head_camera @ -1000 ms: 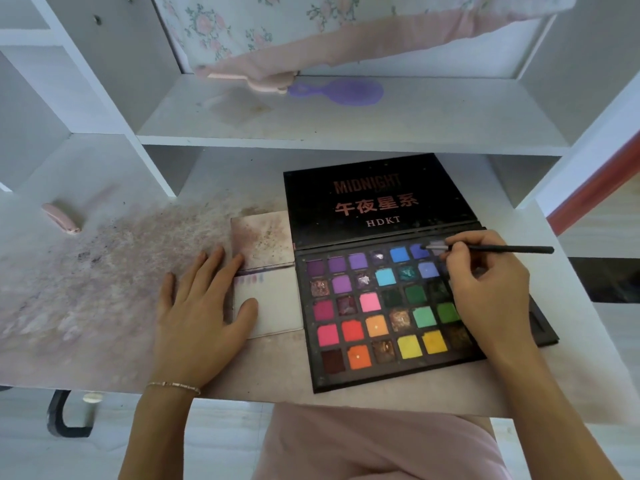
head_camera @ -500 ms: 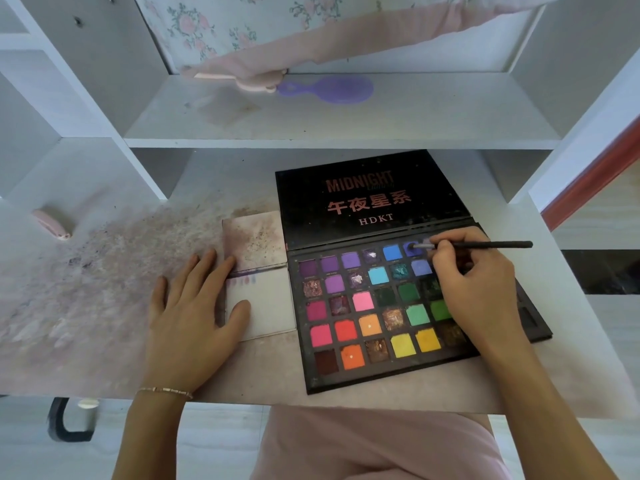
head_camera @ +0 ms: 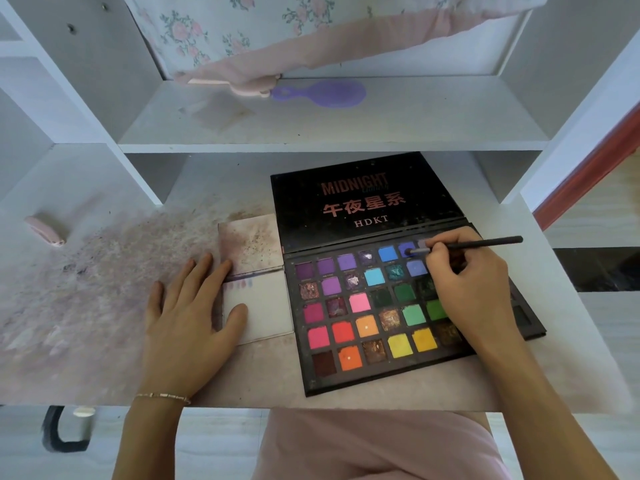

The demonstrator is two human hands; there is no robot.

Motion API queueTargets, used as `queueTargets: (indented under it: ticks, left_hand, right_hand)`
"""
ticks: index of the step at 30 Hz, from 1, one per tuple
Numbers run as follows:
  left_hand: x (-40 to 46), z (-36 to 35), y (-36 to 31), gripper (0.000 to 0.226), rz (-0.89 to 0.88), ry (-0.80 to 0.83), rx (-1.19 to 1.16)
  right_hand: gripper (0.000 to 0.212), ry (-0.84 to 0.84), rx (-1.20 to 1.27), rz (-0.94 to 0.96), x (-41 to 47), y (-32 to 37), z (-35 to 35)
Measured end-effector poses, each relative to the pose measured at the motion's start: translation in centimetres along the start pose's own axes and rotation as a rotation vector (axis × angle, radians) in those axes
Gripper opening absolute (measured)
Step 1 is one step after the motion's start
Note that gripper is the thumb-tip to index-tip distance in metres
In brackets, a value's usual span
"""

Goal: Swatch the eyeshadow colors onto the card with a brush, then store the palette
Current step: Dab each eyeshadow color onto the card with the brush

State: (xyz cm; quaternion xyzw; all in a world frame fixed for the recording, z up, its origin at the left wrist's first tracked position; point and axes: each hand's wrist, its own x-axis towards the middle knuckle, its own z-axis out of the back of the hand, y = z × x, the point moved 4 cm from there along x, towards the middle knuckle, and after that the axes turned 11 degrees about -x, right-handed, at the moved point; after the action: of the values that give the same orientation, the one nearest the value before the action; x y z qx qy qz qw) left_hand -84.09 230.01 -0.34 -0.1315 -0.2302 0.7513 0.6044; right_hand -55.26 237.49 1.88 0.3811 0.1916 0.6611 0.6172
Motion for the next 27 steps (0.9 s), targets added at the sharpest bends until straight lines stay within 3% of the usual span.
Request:
queueTargets:
  ticks: [9,14,22,27]
  left_hand:
    - [-0.1,0.1,0.0,0.082,0.001,-0.014,-0.01]
    - [-0.2,0.1,0.1,0.081,0.004,-0.018,-0.016]
    - [-0.1,0.0,0.3,0.082,0.017,-0.005,0.009]
    - [-0.1,-0.1,0.3,0.083,0.021,-0.001,0.031]
  right_hand:
    - [0.024,0.064,0.192,0.025,-0.4,2.8,-1.1]
    - [0.012,0.214,0.314,0.066,-1.2,6.1,-4.3]
    - [0.012,0.411,0.287,0.116,-1.7,8.9,-8.9]
    - [0.015,0.444,0.251,0.119,-1.6,9.2,-9.9]
